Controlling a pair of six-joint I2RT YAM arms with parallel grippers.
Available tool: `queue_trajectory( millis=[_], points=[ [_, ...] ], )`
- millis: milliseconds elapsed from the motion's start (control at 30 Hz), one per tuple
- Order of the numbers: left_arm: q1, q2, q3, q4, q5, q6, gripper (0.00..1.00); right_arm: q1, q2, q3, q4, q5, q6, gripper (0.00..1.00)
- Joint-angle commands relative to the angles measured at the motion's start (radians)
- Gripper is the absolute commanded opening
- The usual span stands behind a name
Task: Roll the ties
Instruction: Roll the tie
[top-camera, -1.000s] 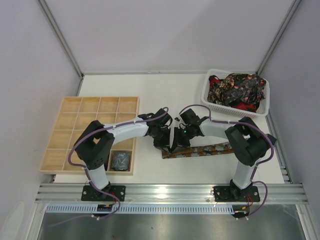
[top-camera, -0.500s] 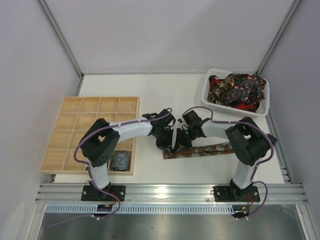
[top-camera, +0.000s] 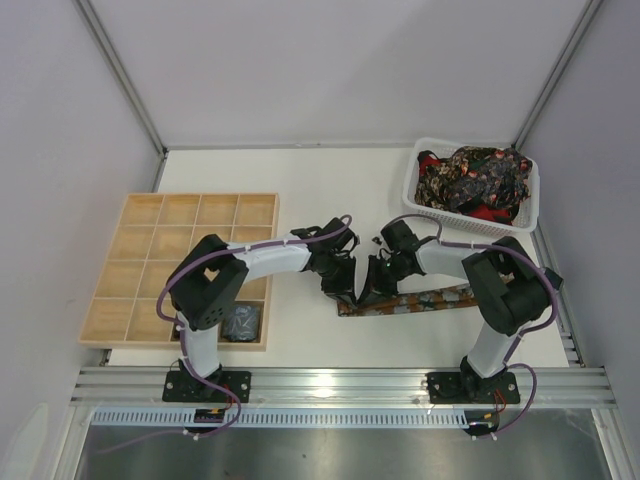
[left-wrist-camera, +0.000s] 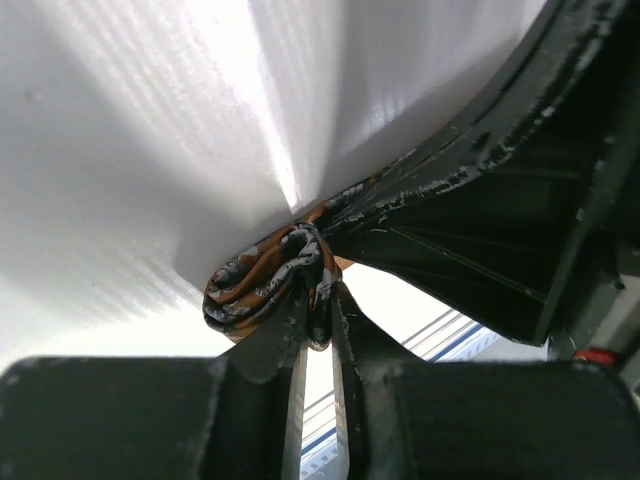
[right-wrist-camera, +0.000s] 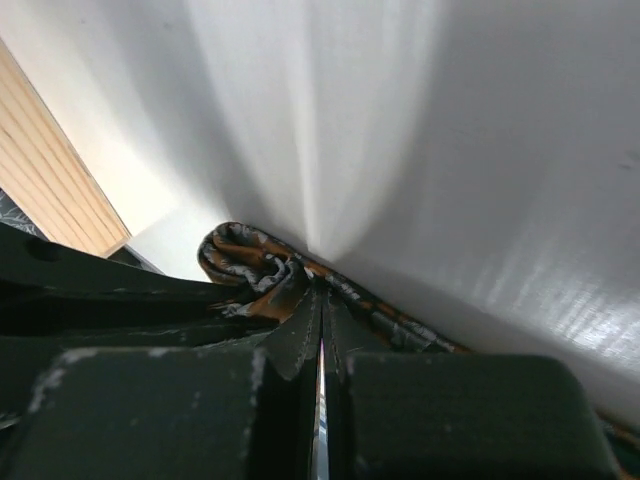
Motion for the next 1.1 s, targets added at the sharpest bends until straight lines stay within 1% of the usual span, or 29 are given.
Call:
queue_trajectory(
  millis=[0, 67, 100, 167, 200, 233, 300, 400, 467, 733, 1067],
  points=[
    [-0.013, 0.036, 0.014, 0.025, -0.024, 0.007, 0.20, -0.007, 0.016, -0.020, 0.005, 0.026, -0.018, 0.00],
    [-0.013, 0.037, 0.014, 0.029, -0.017, 0.012, 0.21, -0.007, 0.028, -0.040, 0.020, 0.025, -0.018, 0.00],
    [-0.013, 0.037, 0.014, 0.037, -0.014, 0.013, 0.27, -0.009, 0.030, -0.045, 0.025, 0.026, -0.017, 0.00],
    [-0.015, 0.030, 0.009, 0.052, -0.008, 0.016, 0.35, -0.012, 0.033, -0.055, 0.034, 0.026, -0.012, 0.00],
    [-0.015, 0.027, 0.005, 0.063, -0.007, 0.016, 0.43, -0.010, 0.033, -0.058, 0.040, 0.023, -0.009, 0.00],
    [-0.015, 0.024, 0.003, 0.066, -0.008, 0.018, 0.48, -0.012, 0.030, -0.060, 0.043, 0.019, -0.005, 0.00],
    [-0.015, 0.013, -0.012, 0.086, -0.007, 0.021, 0.56, -0.013, 0.027, -0.054, 0.040, 0.014, -0.003, 0.00],
    [-0.015, -0.018, -0.056, 0.149, 0.012, 0.016, 0.59, -0.036, 0.010, -0.049, 0.037, -0.021, 0.012, 0.00],
    [-0.016, -0.035, -0.078, 0.186, 0.035, 0.013, 0.60, -0.058, -0.009, -0.040, 0.025, -0.043, 0.014, 0.00],
    [-0.015, -0.058, -0.104, 0.218, 0.044, 0.021, 0.59, -0.098, -0.064, 0.043, -0.082, -0.089, -0.026, 0.00],
    [-0.016, -0.084, -0.103, 0.263, 0.067, 0.015, 0.61, -0.111, -0.108, 0.015, -0.082, -0.115, -0.031, 0.00]
  ],
)
